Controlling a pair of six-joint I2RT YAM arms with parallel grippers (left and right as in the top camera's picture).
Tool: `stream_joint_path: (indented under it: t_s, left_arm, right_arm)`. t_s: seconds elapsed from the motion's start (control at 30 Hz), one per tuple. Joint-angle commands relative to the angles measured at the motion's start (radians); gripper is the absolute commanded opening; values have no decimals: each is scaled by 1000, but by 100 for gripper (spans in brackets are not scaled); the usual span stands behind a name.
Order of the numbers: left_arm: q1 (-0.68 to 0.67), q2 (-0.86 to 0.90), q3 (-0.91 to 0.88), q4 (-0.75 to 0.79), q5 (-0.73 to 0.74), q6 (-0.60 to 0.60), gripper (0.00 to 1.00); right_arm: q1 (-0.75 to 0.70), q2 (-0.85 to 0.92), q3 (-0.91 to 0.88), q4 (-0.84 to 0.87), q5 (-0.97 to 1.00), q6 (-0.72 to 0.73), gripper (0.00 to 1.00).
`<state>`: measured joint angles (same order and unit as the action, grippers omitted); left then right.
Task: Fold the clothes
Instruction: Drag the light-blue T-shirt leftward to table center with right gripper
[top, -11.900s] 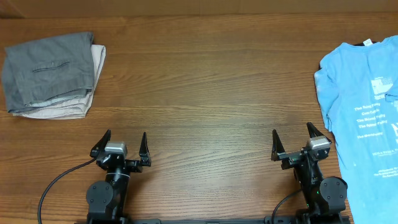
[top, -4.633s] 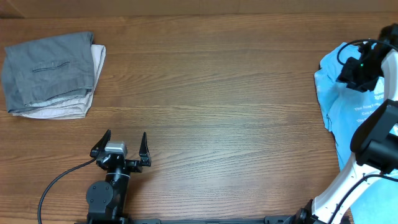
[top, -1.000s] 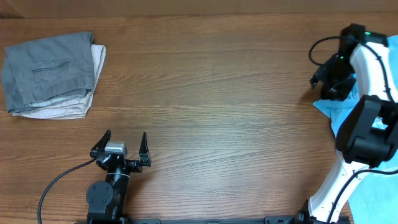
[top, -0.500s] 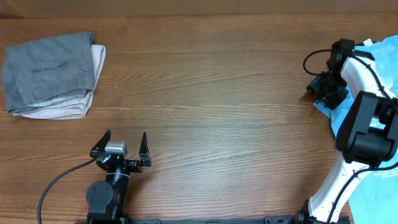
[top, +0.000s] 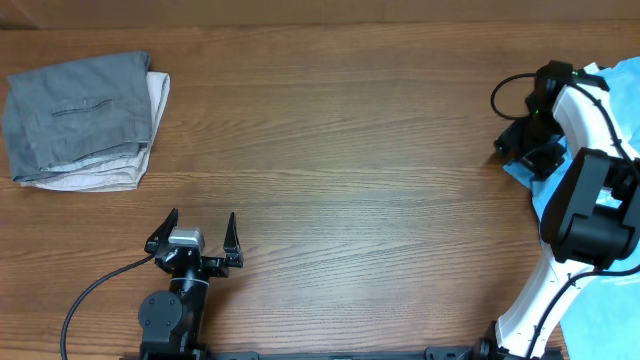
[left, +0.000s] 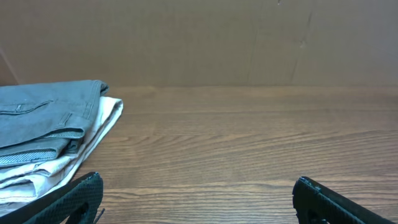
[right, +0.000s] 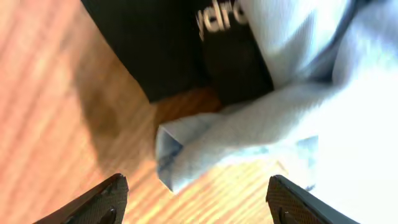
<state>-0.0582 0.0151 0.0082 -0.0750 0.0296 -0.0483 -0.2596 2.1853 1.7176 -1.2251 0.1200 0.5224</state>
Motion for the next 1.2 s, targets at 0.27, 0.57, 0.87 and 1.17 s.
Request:
stream_joint_path:
  t_s: [0.27,0.57,0.87,1.17]
  left_arm:
    - [5,-11,-3,0,11,19,100]
    - [5,-11,-3,0,11,19,100]
    - [5,-11,-3,0,11,19,100]
    - [5,-11,-3,0,11,19,100]
  right_arm:
    - [-5,-19,-71,95,10,32,74]
    - [-5,-19,-97,151,11,32,54]
    - [-6,-22,-45,105,11,-6,4]
    - [-5,-58,336,-198,-13,-75,4]
